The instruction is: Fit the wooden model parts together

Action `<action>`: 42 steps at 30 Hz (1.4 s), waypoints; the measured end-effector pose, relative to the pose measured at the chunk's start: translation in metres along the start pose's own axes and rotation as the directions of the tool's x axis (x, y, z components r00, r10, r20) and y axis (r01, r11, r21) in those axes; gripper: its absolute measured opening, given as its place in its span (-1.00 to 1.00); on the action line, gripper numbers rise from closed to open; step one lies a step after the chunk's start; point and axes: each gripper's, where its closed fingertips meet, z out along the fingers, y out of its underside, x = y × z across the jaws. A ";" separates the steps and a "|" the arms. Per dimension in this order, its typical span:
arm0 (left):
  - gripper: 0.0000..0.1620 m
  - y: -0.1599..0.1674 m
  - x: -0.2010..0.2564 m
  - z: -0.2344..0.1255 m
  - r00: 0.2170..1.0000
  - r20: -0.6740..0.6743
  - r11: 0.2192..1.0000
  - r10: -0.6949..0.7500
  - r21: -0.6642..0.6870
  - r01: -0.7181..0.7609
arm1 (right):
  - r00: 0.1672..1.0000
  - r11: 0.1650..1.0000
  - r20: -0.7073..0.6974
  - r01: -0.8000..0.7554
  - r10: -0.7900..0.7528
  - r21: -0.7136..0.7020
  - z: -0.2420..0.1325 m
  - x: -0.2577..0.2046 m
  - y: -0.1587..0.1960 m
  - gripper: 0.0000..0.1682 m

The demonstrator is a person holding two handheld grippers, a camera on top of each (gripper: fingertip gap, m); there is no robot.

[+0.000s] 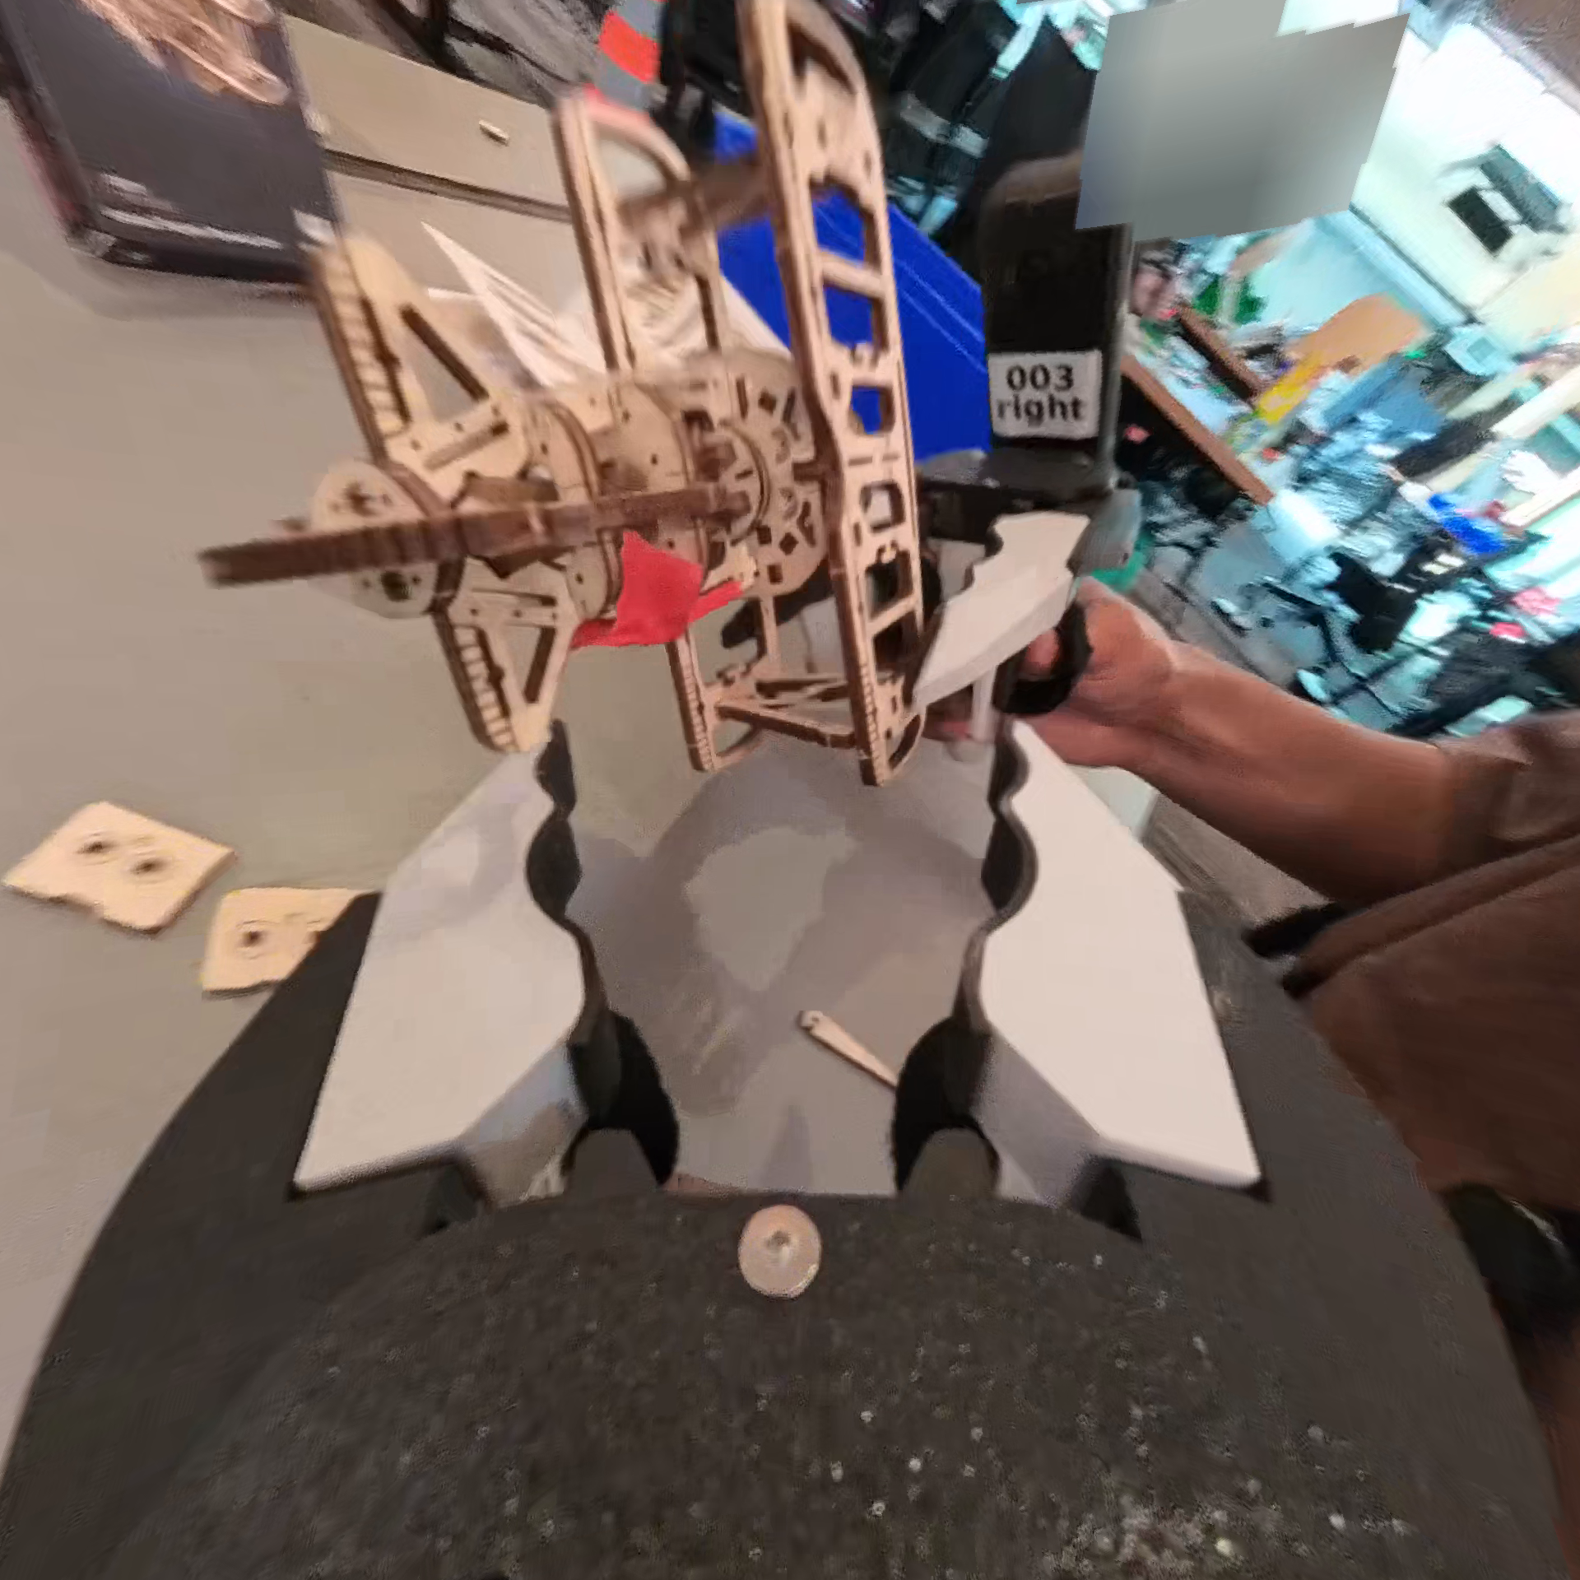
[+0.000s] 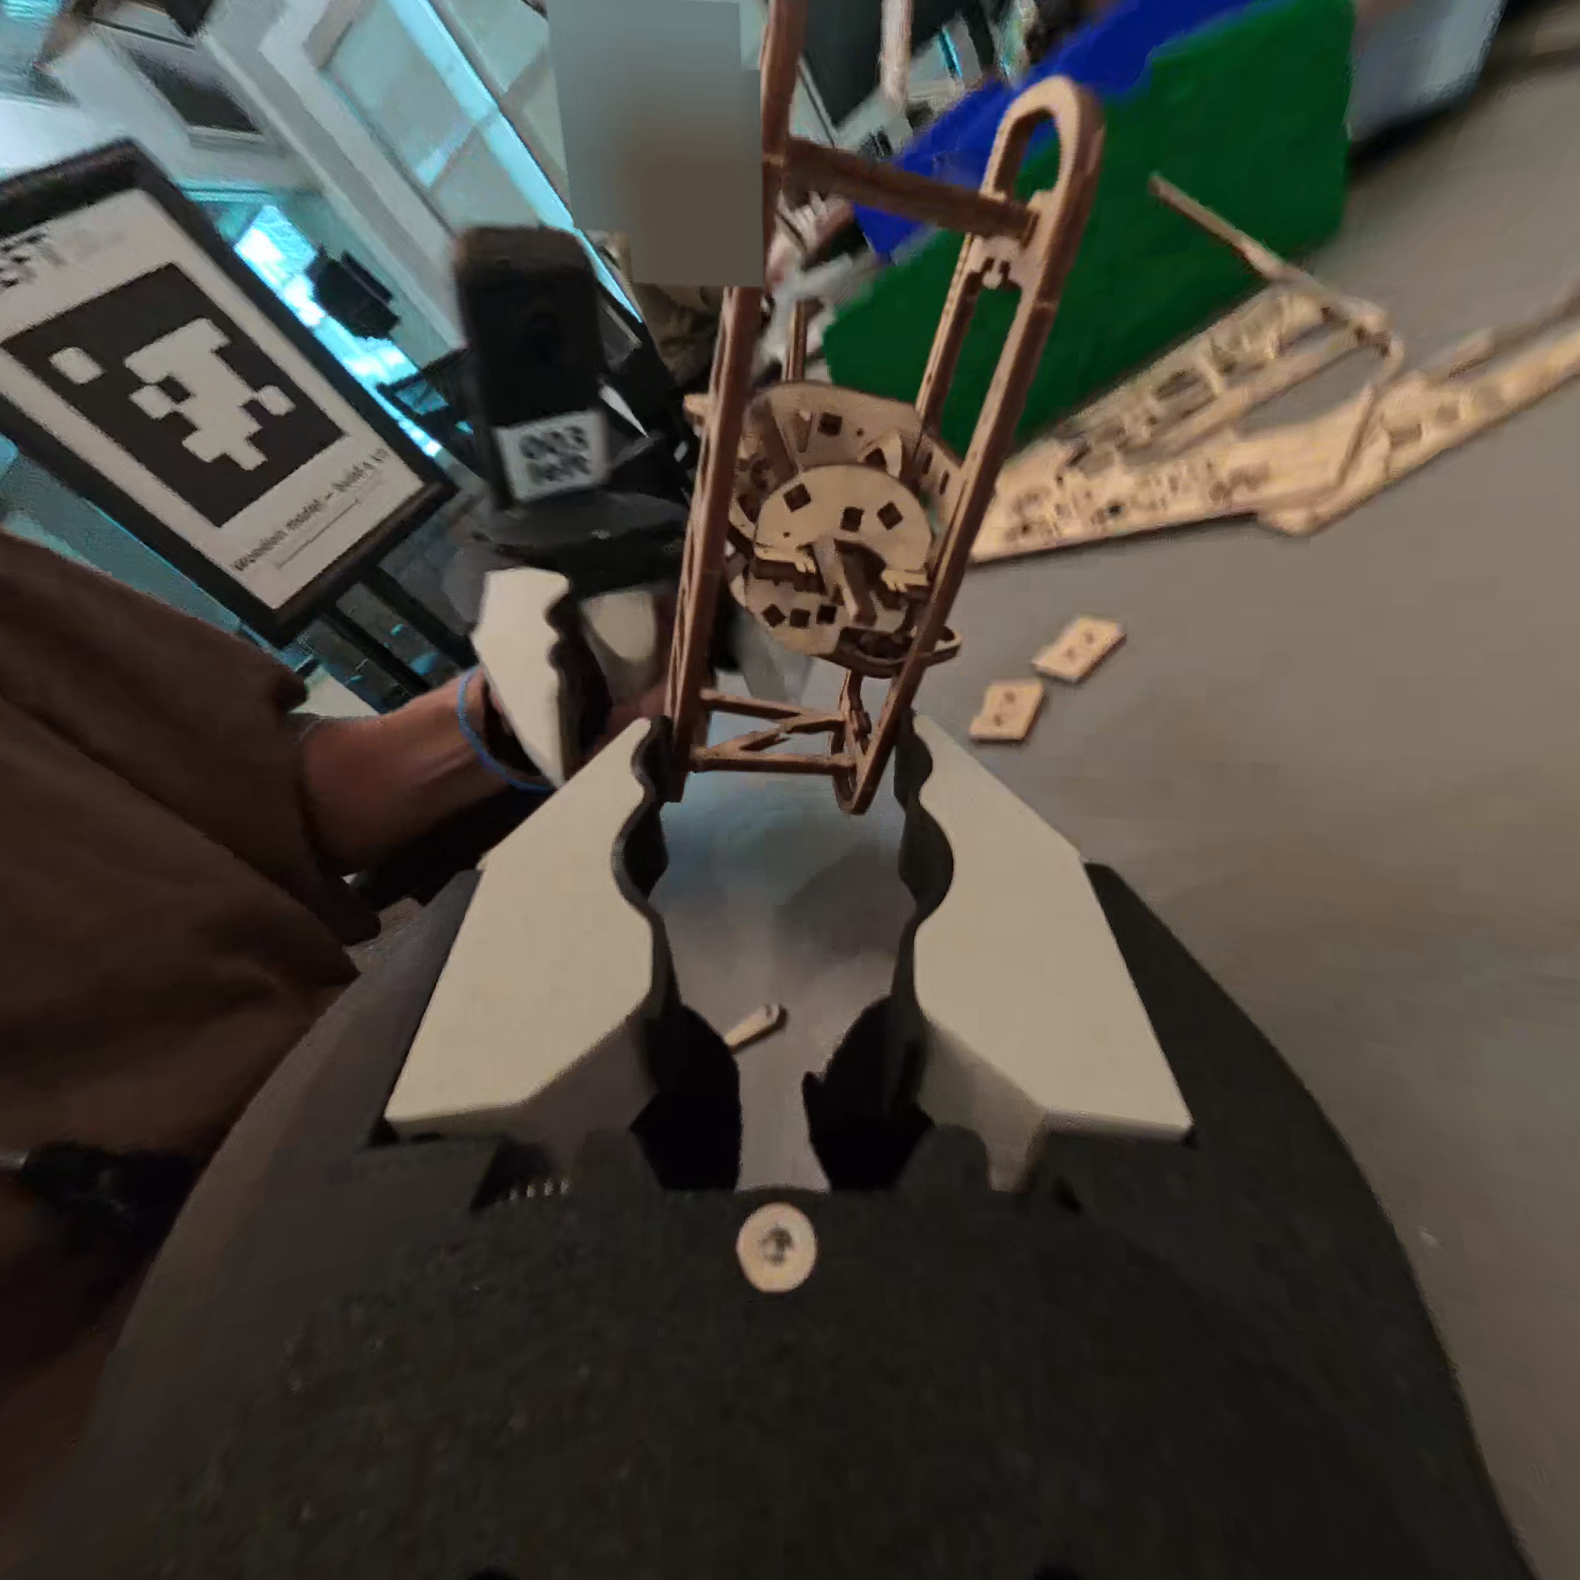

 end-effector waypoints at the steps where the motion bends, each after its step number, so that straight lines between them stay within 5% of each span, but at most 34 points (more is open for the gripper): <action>1: 0.19 0.002 0.011 0.002 0.998 -0.062 1.000 0.006 -0.018 -0.007 | 0.999 0.998 0.008 0.049 -0.049 0.038 -0.001 -0.008 -0.006 -0.40; 6: -0.31 -0.003 0.049 -0.004 0.962 -0.166 0.976 0.218 0.021 -0.218 | 0.969 0.962 0.054 0.231 -0.241 0.143 -0.008 -0.053 -0.027 -0.40; 18: -0.37 -0.013 0.080 -0.013 0.848 -0.074 0.850 0.525 0.101 -0.517 | 0.917 0.911 0.083 0.373 -0.391 0.174 -0.025 -0.081 -0.025 -0.37; 34: -0.39 -0.003 0.086 -0.008 0.827 -0.116 0.835 0.551 0.063 -0.547 | 0.931 0.924 0.120 0.313 -0.344 0.222 -0.027 -0.088 -0.017 -0.43; 39: -0.39 0.004 0.086 -0.007 0.725 -0.044 0.726 0.687 0.011 -0.687 | 0.909 0.920 0.184 0.338 -0.374 0.198 -0.023 -0.095 -0.009 -0.30; 42: -0.39 0.004 0.092 -0.009 0.702 -0.026 0.702 0.712 0.025 -0.712 | 0.872 0.877 0.165 0.421 -0.462 0.229 -0.020 -0.106 -0.011 -0.40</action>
